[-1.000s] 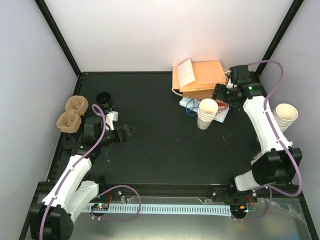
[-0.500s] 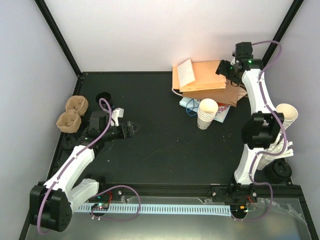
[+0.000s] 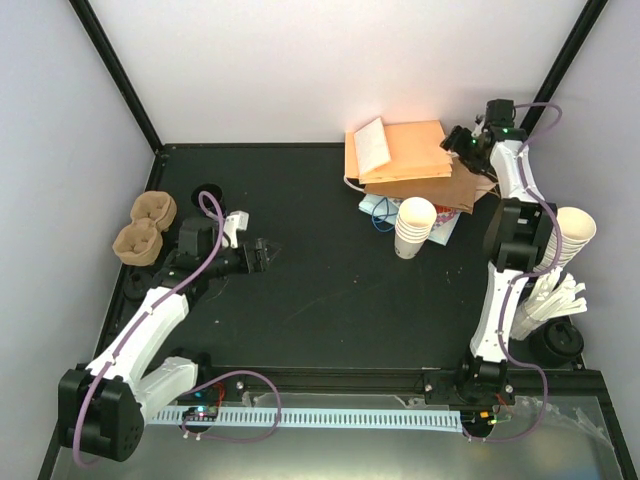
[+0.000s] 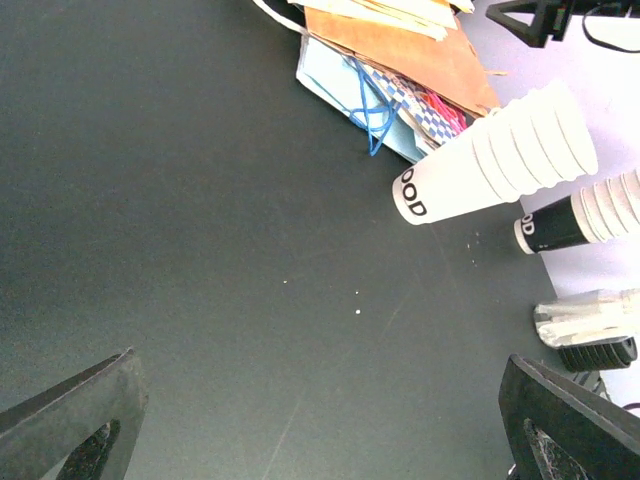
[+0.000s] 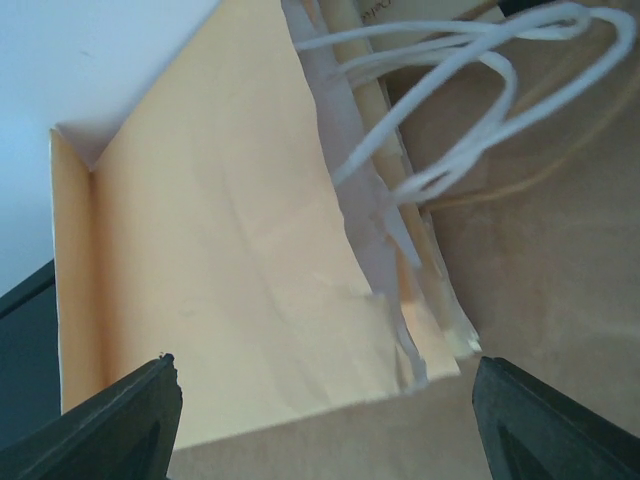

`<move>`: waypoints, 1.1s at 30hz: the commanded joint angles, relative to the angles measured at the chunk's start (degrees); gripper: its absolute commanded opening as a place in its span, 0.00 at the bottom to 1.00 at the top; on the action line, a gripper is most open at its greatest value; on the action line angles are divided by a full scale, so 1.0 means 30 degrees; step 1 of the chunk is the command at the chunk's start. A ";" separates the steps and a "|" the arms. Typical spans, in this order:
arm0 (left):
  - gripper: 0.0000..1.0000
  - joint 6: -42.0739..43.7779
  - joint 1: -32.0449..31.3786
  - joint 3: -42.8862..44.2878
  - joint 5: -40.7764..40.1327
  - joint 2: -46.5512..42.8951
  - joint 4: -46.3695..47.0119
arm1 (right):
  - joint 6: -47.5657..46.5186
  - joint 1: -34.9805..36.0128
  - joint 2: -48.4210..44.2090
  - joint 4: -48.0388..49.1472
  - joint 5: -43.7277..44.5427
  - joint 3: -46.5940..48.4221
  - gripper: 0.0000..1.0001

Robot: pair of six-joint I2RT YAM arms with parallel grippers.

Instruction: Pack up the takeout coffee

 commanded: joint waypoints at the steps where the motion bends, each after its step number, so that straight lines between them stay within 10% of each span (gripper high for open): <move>1: 0.99 0.0289 -0.0097 0.0826 0.0428 -0.0037 -0.0058 | 0.0197 0.0135 0.0678 0.2110 -0.0749 0.0990 0.83; 17: 0.99 0.0198 -0.0097 0.1493 -0.0680 -0.0047 -0.0438 | 0.0062 0.0130 0.3230 0.5184 -0.2240 0.2198 0.77; 22: 0.99 0.0328 -0.0097 0.1723 -0.0882 0.0004 -0.0790 | 0.0545 0.0130 0.3782 0.5885 -0.2893 0.2618 0.54; 26: 0.99 0.0545 -0.0097 0.1889 -0.1092 -0.0011 -0.1038 | 0.0700 0.0130 0.3800 0.6107 -0.3071 0.2976 0.17; 33: 0.99 0.0729 -0.0097 0.2379 -0.1332 0.0026 -0.1340 | 0.0257 0.0326 0.1630 0.6429 -0.4253 0.2553 0.01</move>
